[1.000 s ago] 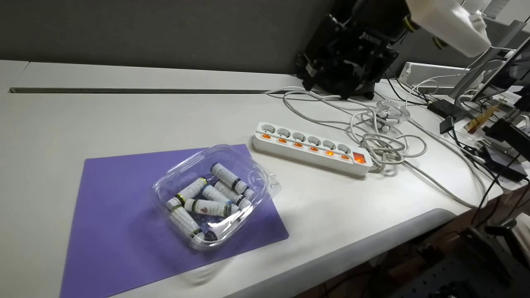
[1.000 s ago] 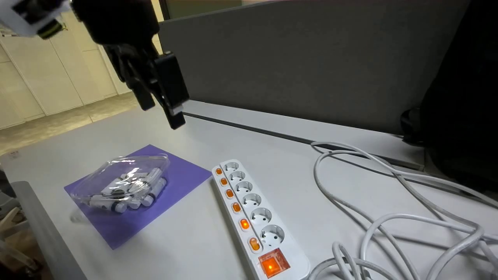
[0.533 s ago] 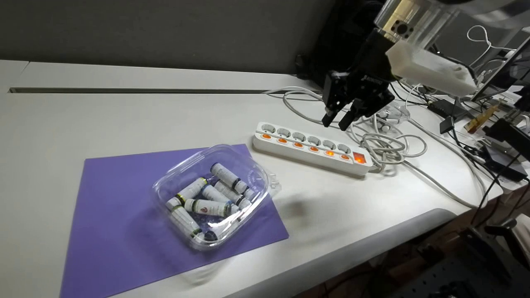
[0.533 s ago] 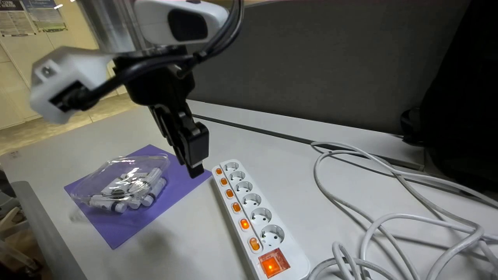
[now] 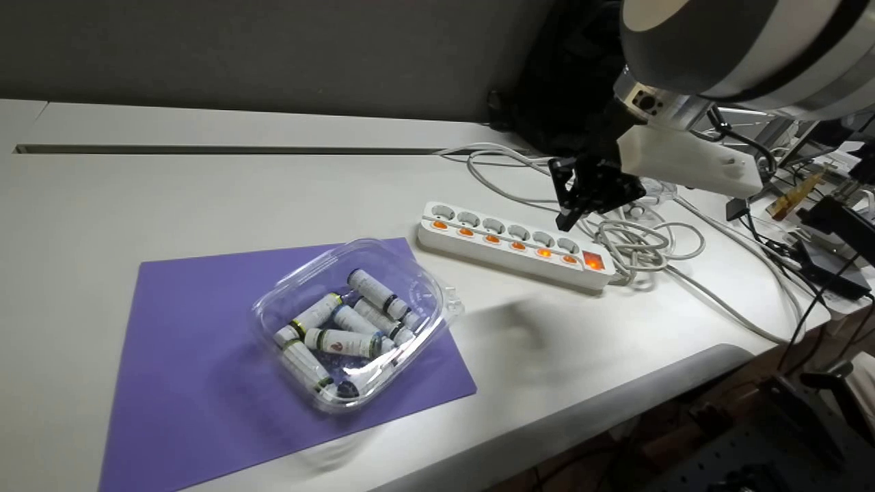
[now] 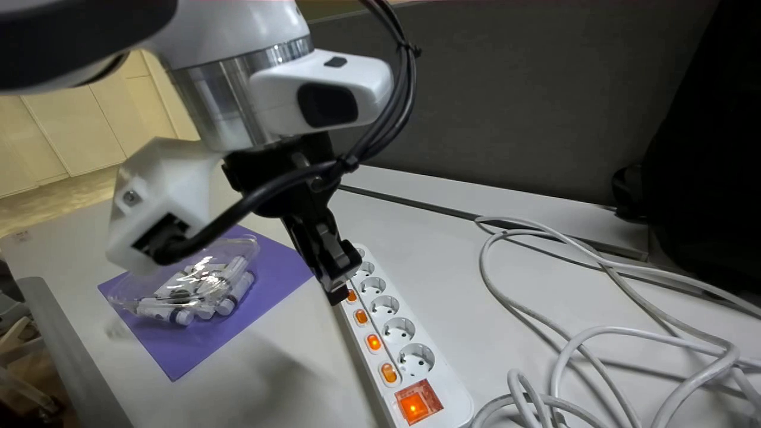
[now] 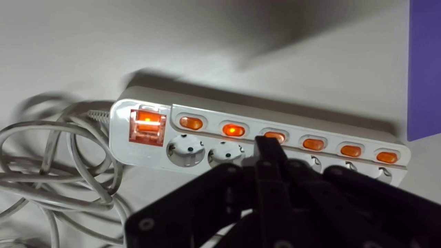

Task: Turn off the third switch from the right on the adapter

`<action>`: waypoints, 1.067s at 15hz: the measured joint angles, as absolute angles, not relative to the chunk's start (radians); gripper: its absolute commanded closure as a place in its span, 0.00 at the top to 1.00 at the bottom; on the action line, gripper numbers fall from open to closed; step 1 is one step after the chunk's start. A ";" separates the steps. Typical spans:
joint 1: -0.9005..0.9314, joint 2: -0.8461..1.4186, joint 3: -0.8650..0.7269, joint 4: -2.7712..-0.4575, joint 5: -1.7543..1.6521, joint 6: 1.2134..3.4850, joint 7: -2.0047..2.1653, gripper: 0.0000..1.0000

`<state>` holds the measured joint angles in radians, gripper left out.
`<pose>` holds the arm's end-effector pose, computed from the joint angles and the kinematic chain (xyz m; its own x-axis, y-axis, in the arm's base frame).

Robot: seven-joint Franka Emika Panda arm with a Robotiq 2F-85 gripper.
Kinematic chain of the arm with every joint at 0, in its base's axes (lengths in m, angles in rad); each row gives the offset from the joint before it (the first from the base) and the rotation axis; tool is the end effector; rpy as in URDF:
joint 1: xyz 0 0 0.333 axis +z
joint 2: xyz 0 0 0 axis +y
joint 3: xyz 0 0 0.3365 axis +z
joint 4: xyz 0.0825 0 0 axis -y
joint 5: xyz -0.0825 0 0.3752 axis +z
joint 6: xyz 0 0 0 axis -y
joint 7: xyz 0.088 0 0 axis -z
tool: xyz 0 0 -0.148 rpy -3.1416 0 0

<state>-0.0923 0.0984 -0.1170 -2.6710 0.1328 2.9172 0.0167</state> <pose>0.4257 -0.0988 0.2070 0.9277 -0.3437 0.1456 -0.3417 -0.9390 -0.0393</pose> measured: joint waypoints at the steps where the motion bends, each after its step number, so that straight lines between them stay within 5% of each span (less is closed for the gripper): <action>1: -0.092 0.099 -0.117 -2.670 0.133 2.917 0.018 0.00; 16: -0.181 0.229 -0.115 -2.582 0.332 2.846 -0.100 0.00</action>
<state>-0.1810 0.2292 -0.1154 -2.5817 0.3322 2.8456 -0.0996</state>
